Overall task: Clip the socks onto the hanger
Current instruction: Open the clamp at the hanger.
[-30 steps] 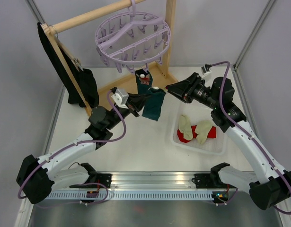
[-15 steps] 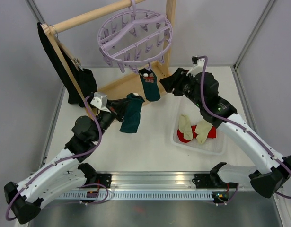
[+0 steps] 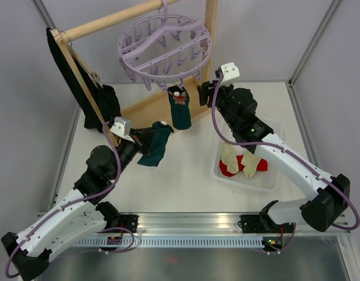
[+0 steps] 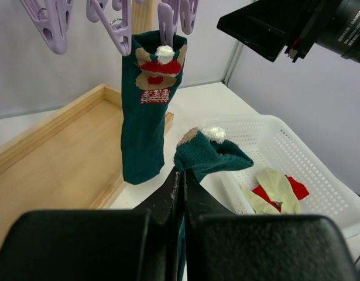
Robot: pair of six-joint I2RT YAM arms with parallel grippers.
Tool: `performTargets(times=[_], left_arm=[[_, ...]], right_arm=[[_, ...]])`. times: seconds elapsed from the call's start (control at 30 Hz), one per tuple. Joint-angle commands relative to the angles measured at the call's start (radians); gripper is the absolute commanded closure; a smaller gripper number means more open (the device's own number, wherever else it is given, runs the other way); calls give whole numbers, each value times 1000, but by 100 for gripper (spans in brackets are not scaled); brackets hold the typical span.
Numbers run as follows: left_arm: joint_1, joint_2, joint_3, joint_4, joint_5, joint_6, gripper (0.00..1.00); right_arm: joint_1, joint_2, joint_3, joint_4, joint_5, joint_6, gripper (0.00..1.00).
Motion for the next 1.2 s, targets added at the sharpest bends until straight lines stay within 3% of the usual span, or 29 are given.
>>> performTargets(times=[0.0,0.17,0.47,1.17], left_arm=[[-3,-13,55,-17,-8,10,98],[-3,-25,63,-22,2,13,98],[-3,-31,60,-22,31,-7,98],[-3,-24,60,-25,81,-2,98]], right_arm=[[-28,13,-57,227,-109,-155,33],[-106,48,-69,301,-312,-134,33],[-151,88,-73,387,-465,-192,36],[-143,165,-53,551,-433,-178,36]])
